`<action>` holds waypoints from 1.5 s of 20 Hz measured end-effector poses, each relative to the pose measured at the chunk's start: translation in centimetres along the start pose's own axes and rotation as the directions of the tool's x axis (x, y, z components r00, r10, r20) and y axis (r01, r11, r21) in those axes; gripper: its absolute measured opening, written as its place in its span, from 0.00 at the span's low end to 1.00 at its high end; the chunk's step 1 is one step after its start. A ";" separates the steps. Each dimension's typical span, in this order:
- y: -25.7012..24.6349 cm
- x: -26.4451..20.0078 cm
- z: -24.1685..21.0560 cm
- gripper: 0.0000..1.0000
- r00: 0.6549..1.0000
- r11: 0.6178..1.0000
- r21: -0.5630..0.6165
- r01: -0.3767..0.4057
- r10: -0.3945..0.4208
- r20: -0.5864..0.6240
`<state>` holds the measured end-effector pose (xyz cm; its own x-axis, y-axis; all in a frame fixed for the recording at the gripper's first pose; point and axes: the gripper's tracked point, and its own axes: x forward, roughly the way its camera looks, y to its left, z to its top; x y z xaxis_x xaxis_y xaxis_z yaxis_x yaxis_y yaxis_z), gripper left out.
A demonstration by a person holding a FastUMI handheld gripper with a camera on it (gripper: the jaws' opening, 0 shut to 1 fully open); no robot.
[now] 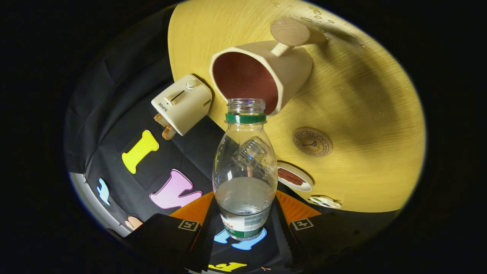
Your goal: Take the bottle from table, then pour the juice into the cup, finally place the bottle on the coaster
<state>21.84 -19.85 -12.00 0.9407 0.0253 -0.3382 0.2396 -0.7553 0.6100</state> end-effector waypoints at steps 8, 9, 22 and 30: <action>-0.2 -1.8 -0.7 0.72 0.999 0.935 -0.353 0.015 -0.004 0.034; -0.1 -2.3 -1.0 0.72 0.999 0.902 -0.431 0.019 -0.004 0.035; 1.2 -10.2 -4.8 0.72 0.998 -0.043 -0.999 0.015 0.055 0.013; 1.8 -8.3 -8.5 0.72 0.971 -0.474 -0.876 0.091 0.238 -0.028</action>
<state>16.51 -15.84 -2.02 0.9770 -0.1370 -0.1634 0.1824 0.9337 0.3080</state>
